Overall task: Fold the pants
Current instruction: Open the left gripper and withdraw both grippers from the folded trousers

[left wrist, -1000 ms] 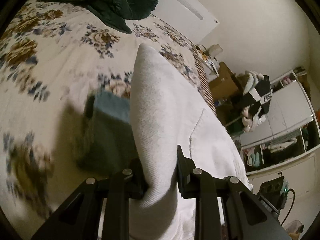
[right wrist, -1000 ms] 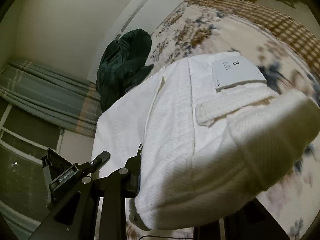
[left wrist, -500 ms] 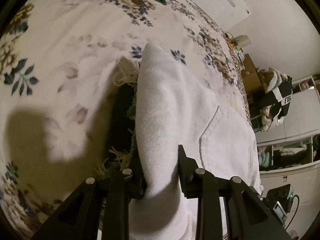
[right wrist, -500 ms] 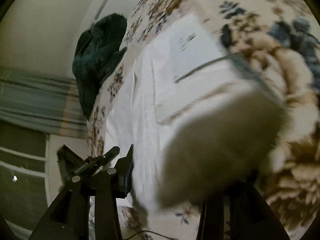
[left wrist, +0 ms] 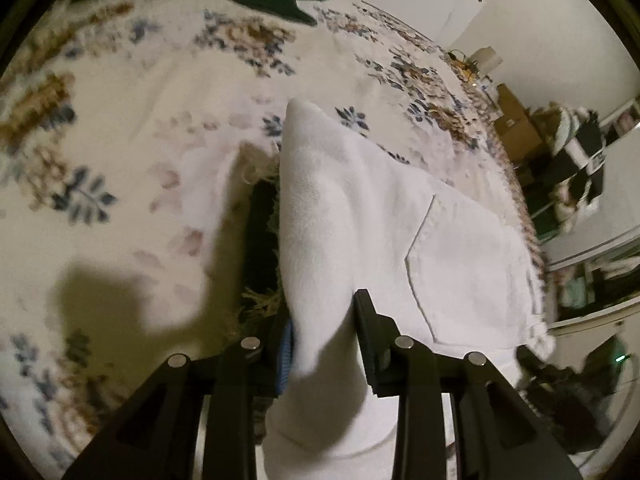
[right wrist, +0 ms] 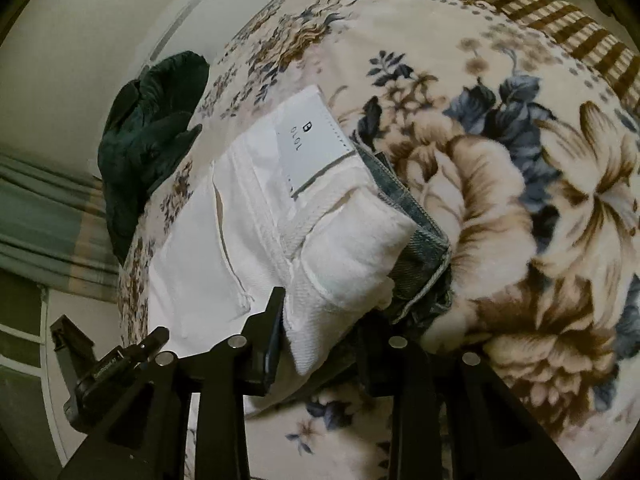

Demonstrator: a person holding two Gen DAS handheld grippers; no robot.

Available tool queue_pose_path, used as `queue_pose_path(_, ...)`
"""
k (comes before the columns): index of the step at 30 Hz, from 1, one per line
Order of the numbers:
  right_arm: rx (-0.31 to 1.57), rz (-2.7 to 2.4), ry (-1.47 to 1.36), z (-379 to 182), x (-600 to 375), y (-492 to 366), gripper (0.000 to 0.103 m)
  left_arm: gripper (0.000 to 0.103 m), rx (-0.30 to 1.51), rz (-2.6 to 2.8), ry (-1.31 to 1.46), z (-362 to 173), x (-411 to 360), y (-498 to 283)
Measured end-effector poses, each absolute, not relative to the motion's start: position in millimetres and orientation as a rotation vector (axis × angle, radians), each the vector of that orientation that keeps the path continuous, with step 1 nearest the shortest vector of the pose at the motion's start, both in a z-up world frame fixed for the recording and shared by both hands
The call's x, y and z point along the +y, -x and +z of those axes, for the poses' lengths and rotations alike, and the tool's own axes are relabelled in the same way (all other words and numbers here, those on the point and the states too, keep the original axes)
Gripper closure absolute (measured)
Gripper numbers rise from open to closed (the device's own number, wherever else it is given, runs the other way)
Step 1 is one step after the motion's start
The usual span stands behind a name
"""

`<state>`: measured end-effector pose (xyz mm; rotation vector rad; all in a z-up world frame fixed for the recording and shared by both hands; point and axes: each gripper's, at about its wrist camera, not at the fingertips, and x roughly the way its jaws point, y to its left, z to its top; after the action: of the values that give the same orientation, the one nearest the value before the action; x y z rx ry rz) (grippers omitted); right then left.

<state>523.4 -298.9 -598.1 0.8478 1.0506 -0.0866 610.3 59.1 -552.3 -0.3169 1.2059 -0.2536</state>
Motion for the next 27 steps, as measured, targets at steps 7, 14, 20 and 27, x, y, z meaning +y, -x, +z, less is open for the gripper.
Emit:
queue_pose_path(7, 1.1, -0.17, -0.531, -540, -259, -518, 0.007, 0.012, 1.117, -0.18, 0.089, -506, 35, -581)
queue_pose_path(14, 1.066, -0.297, -0.17, -470, -222, -501, 0.0, 0.011, 1.075, -0.156, 0.023, -459, 22, -554)
queue_pose_path(20, 1.003, -0.3, -0.108, -403, -212, -465, 0.0, 0.011, 1.047, -0.108, -0.015, -410, 19, -514)
queue_pose_path(27, 0.946, -0.254, -0.101, -327, -200, -401, 0.0, 0.011, 0.975, -0.077, -0.011, -333, 17, -451)
